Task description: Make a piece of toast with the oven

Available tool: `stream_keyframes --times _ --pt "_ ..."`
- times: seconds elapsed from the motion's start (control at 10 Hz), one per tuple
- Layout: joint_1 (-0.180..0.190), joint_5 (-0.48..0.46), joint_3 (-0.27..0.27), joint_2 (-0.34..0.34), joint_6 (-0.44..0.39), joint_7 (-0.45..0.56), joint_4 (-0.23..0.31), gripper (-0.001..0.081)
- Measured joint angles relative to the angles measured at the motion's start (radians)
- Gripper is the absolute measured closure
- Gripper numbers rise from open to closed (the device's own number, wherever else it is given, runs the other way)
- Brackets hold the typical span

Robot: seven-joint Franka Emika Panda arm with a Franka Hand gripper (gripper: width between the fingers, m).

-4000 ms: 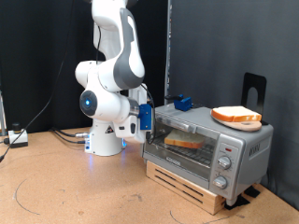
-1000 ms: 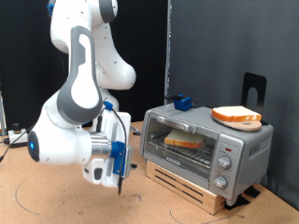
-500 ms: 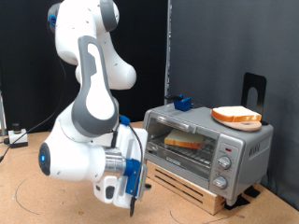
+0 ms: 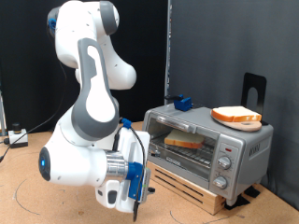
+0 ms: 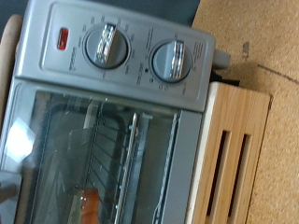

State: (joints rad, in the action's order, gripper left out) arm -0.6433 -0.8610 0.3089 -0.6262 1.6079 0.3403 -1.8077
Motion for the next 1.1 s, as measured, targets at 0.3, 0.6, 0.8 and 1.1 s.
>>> stream_keyframes --times 0.3,0.6,0.8,1.1 --pt "0.037 0.031 0.006 -0.104 -0.061 -0.092 0.167 -0.0001" --pt "0.094 0.078 0.018 -0.201 -0.111 -0.140 0.330 -0.0001" --pt "0.141 0.090 0.021 -0.257 -0.120 -0.188 0.410 -0.0001" --pt "0.181 0.090 0.022 -0.300 -0.128 -0.230 0.432 -0.0001"
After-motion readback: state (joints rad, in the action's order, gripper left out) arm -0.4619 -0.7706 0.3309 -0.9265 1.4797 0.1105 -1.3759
